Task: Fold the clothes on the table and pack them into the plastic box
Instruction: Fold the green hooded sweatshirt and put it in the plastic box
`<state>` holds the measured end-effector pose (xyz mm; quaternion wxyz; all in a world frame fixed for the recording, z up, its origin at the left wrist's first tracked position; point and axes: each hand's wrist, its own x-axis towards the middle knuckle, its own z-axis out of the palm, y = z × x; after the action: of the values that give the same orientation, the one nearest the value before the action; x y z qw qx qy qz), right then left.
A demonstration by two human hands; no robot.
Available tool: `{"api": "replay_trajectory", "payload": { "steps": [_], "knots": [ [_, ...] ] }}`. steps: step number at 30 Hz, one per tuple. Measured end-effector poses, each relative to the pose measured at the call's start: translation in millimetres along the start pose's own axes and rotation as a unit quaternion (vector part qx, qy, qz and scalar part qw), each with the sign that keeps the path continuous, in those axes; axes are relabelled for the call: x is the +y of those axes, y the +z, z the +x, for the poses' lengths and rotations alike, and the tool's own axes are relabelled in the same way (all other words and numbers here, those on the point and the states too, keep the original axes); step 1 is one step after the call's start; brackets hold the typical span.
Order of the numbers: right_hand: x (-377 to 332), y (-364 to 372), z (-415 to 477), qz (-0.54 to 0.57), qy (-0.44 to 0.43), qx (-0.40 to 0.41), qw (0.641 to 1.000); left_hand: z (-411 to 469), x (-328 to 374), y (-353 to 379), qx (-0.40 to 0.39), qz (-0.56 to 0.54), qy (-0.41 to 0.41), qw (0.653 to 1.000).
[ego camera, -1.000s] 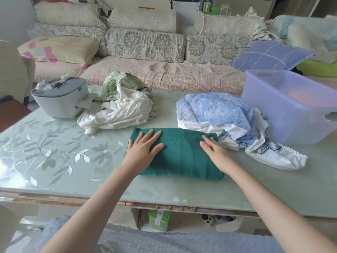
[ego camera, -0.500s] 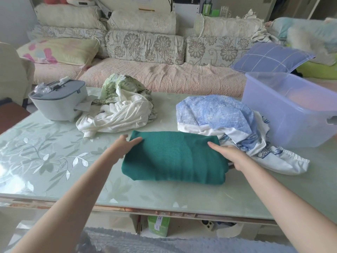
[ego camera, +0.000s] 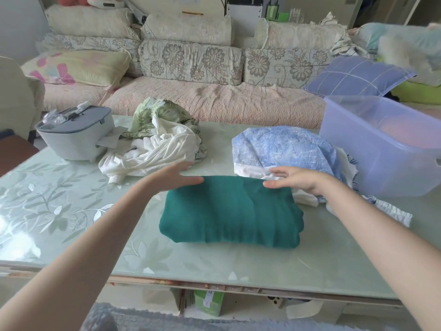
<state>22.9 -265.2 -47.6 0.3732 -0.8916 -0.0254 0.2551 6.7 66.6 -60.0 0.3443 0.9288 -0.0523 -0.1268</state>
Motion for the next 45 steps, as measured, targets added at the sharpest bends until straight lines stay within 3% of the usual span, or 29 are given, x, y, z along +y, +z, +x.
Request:
{"api": "replay_trajectory", "payload": {
  "steps": [4, 7, 12, 17, 25, 32, 36, 45],
  "knots": [
    [-31, -5, 24, -0.097, 0.019, -0.096, 0.990, 29, 20, -4, -0.127, 0.093, -0.017, 0.987],
    [-36, -4, 43, -0.157, 0.068, -0.187, 0.967, 46, 27, -6, -0.246, 0.142, -0.065, 0.957],
    [-34, -2, 60, -0.201, 0.083, -0.255, 0.942, 71, 22, -2, -0.315, 0.130, -0.107, 0.934],
    [-29, -2, 62, -0.188, 0.055, -0.257, 0.946, 76, 15, 2, -0.338, 0.102, -0.116, 0.928],
    [-34, 3, 56, -0.204, 0.086, -0.289, 0.931, 67, 28, 1, -0.356, 0.187, -0.140, 0.905],
    [-25, -5, 46, -0.112, 0.030, -0.296, 0.948, 42, 32, -4, -0.361, 0.159, -0.095, 0.914],
    [-26, -6, 38, -0.115, 0.020, -0.313, 0.942, 32, 32, -6, -0.371, 0.129, -0.068, 0.917],
    [-35, -1, 16, -0.139, 0.007, -0.279, 0.950, 8, 33, -2, -0.238, 0.149, 0.006, 0.960]
  ]
}}
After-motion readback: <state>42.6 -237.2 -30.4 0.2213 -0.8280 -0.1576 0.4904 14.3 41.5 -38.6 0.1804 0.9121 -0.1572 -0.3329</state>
